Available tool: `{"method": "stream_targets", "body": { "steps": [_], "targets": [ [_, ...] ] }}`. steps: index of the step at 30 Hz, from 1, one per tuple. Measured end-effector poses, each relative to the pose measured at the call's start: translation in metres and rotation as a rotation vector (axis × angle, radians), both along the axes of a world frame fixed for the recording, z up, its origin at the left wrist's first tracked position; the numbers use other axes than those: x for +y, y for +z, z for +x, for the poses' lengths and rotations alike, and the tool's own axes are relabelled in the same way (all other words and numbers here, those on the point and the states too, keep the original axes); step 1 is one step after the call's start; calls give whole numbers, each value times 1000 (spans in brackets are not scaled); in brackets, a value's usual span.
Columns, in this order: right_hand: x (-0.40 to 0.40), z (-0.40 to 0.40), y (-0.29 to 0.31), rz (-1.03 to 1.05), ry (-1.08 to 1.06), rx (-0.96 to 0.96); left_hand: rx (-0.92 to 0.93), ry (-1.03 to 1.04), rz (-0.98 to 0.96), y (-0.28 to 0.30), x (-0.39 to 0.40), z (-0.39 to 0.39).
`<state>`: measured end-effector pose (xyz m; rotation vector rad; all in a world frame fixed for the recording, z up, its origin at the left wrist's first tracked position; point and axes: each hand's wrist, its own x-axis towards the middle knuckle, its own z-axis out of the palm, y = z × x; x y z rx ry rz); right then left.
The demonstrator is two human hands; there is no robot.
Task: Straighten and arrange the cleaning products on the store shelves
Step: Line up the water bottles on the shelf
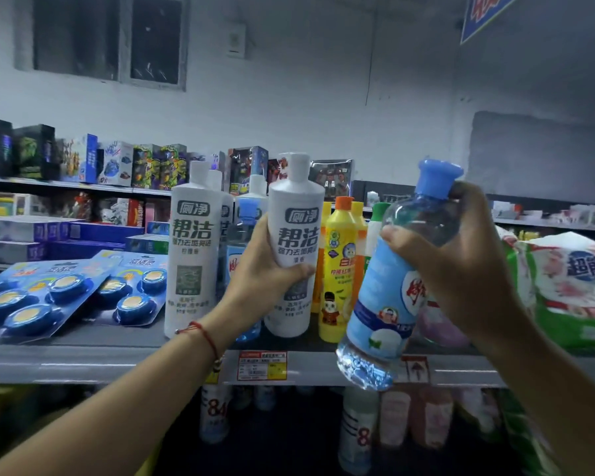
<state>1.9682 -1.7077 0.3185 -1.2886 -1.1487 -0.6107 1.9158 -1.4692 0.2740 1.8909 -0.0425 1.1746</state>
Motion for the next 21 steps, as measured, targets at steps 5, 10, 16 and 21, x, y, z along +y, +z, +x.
{"method": "stream_targets", "body": {
  "steps": [5, 10, 16, 21],
  "targets": [
    [-18, 7, -26, -93, 22, 39, 35, 47, -53, -14, 0, 30],
    [-22, 19, -51, -136, 24, 92, 133, 169, -24, -23, -3, 44],
    [-17, 31, -64, -183, 52, 185, 202, 305, 72, -33, -31, 29],
    [-6, 30, -79, -236, 114, 269, 214, 46, 31, -78, -104, -26]
  ]
}}
